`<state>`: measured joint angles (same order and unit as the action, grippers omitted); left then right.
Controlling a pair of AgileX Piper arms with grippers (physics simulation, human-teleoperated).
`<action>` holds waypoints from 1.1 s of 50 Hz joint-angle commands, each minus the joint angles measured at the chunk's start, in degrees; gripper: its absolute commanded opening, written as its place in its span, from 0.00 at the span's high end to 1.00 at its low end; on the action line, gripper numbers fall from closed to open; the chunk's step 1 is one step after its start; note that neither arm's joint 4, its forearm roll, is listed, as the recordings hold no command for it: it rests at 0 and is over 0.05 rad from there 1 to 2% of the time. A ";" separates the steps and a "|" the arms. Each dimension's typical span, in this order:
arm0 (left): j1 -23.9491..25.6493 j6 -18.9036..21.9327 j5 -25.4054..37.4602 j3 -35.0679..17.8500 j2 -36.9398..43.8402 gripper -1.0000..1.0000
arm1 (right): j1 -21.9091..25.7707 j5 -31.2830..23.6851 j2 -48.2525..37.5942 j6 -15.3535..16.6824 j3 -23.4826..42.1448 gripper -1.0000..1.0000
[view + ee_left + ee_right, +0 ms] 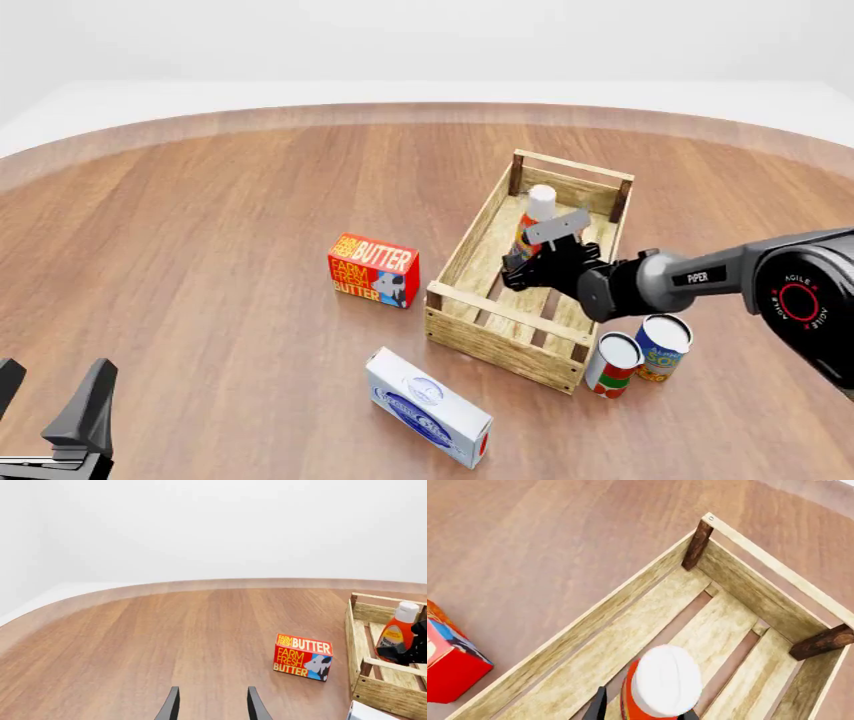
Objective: Pick up the ketchup, and put it in the wooden tray.
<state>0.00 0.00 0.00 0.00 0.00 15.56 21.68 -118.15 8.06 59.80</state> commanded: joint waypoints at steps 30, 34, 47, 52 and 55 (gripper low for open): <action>0.00 0.00 0.00 0.00 0.00 0.00 | -1.22 -1.42 6.63 1.49 -3.04 0.00; 0.00 0.00 0.00 0.00 0.00 0.00 | -1.17 -2.04 8.31 1.82 -3.30 0.00; 0.00 0.00 0.00 0.00 0.00 0.00 | -1.10 -3.77 12.97 2.65 -4.44 0.00; 0.00 0.00 0.00 0.00 0.00 0.00 | -0.81 -4.09 14.60 2.81 -5.16 0.00; 0.00 0.00 0.00 0.00 0.00 0.00 | -0.50 -4.24 15.95 2.66 -5.86 0.00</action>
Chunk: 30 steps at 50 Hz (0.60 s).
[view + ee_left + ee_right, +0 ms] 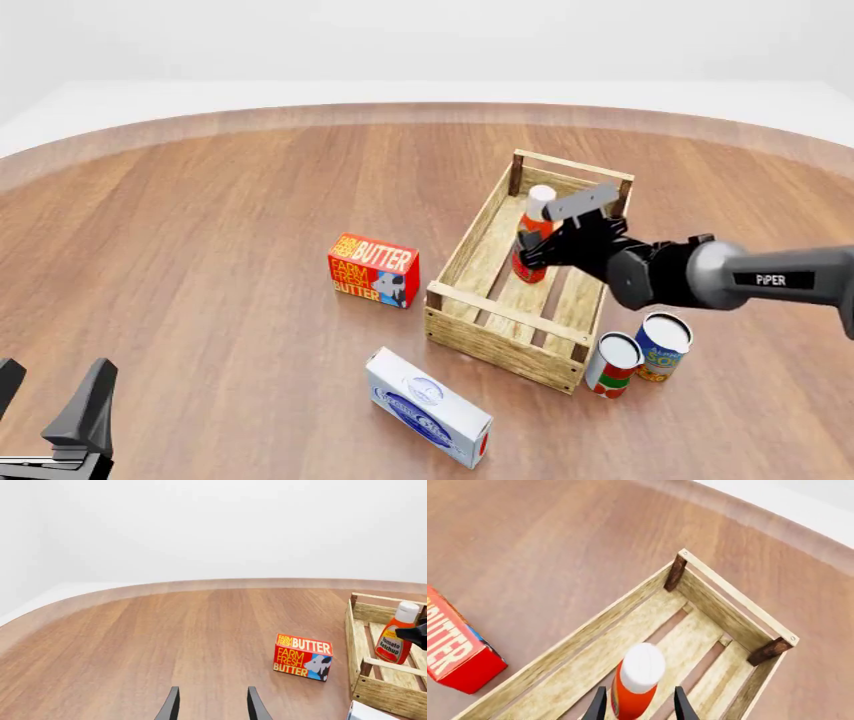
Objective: Pick up the ketchup, and put it in the wooden tray.
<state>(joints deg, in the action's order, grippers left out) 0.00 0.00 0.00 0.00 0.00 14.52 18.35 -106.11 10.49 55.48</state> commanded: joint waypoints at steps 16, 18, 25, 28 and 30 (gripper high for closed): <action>0.00 0.00 0.00 0.00 0.00 0.00 | 1.96 -0.69 10.27 -0.33 -5.98 0.00; 0.00 0.00 0.00 0.00 0.00 0.00 | 2.07 -0.50 10.92 -0.36 -6.73 0.00; 0.00 0.00 0.00 0.00 0.00 0.00 | 2.72 0.23 15.43 -0.85 -10.88 0.00; 0.00 0.00 0.00 0.00 0.00 0.00 | 3.08 0.70 17.24 -0.99 -12.93 0.00; 0.00 0.00 0.00 0.00 0.00 0.00 | 3.27 0.84 17.81 -1.17 -13.52 0.00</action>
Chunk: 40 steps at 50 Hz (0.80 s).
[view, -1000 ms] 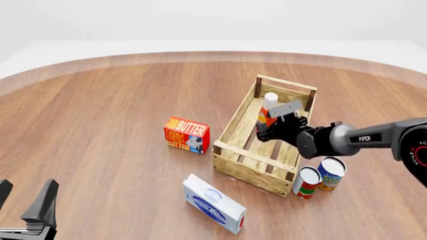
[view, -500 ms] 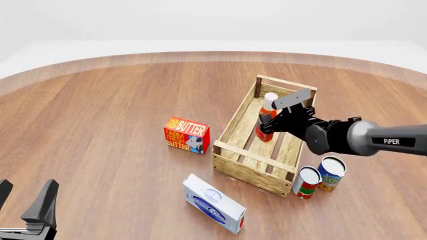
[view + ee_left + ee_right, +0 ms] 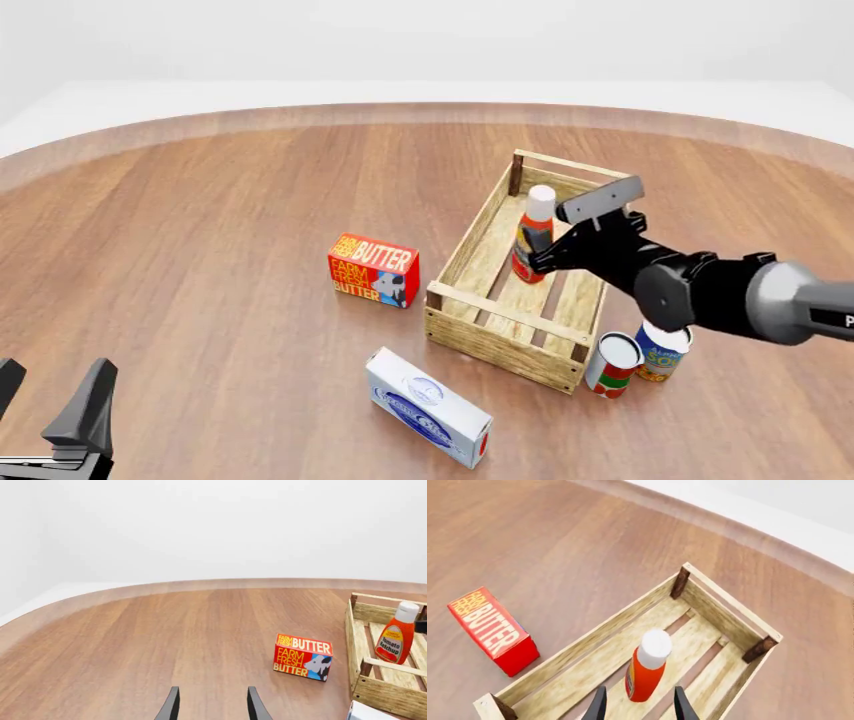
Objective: Pick up the ketchup, and put it in the wooden tray.
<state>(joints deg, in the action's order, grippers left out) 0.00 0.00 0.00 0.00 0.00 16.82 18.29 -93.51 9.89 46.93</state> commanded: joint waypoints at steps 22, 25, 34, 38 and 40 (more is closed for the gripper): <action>0.00 0.00 0.00 0.00 0.00 0.00 | 2.87 3.73 23.91 -5.24 -21.84 0.00; 0.00 0.00 0.00 0.00 0.00 0.00 | 3.16 3.82 26.92 -5.21 -24.50 0.00; 0.00 0.00 0.00 0.00 0.00 0.00 | 2.51 1.01 36.86 -5.26 -30.62 0.00; 0.00 0.00 0.00 0.00 0.00 0.00 | 1.11 -0.94 42.77 -6.70 -34.72 0.00; 0.00 0.00 0.00 0.00 0.00 0.00 | 0.51 -3.15 47.19 -7.34 -36.52 0.00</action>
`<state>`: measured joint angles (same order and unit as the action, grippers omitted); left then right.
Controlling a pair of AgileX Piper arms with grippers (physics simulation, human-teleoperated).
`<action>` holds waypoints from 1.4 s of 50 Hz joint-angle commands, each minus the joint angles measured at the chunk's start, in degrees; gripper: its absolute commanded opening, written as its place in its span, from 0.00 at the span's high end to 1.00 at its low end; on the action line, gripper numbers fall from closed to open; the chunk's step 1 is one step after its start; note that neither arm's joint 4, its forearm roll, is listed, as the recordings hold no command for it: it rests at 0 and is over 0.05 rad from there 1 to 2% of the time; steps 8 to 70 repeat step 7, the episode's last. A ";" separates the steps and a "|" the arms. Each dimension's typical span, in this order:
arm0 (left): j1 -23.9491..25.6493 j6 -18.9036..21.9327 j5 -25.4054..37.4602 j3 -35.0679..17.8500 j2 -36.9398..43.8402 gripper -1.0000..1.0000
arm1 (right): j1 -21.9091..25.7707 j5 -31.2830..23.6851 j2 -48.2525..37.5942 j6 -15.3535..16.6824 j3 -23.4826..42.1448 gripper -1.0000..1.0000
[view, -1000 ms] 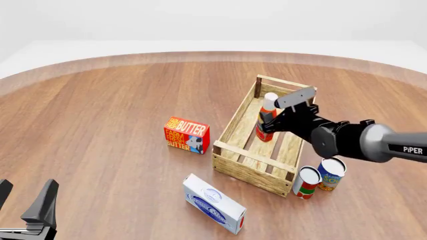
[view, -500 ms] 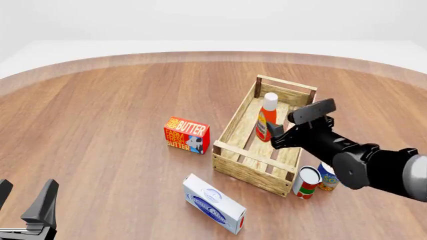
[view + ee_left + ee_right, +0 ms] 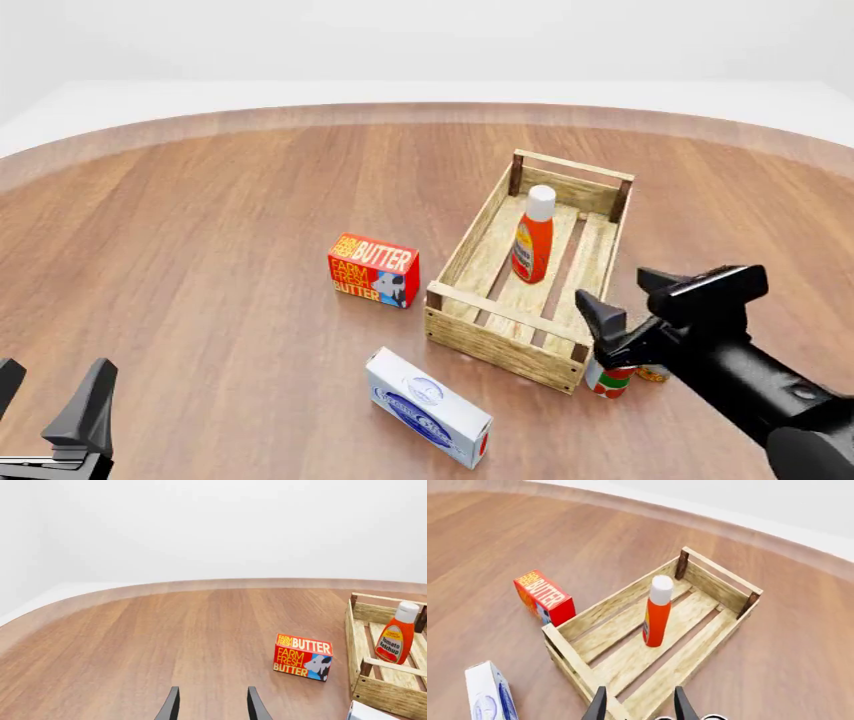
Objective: Pick up the ketchup, and put it in the wooden tray.
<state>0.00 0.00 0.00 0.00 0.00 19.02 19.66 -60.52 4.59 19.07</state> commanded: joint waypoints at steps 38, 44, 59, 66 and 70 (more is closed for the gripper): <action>0.00 0.00 0.00 0.00 0.00 0.00 | -2.74 -10.96 24.80 -3.63 -13.23 0.00; 0.00 0.00 0.00 0.00 0.00 0.00 | -2.74 -10.96 24.80 -3.63 -13.23 0.00; 0.00 0.00 0.00 0.00 0.00 0.00 | -2.74 -10.96 24.80 -3.63 -13.23 0.00; 0.00 0.00 0.00 0.00 0.00 0.00 | -2.74 -10.96 24.80 -3.63 -13.23 0.00; 0.00 0.00 0.00 0.00 0.00 0.00 | -2.74 -10.96 24.80 -3.63 -13.23 0.00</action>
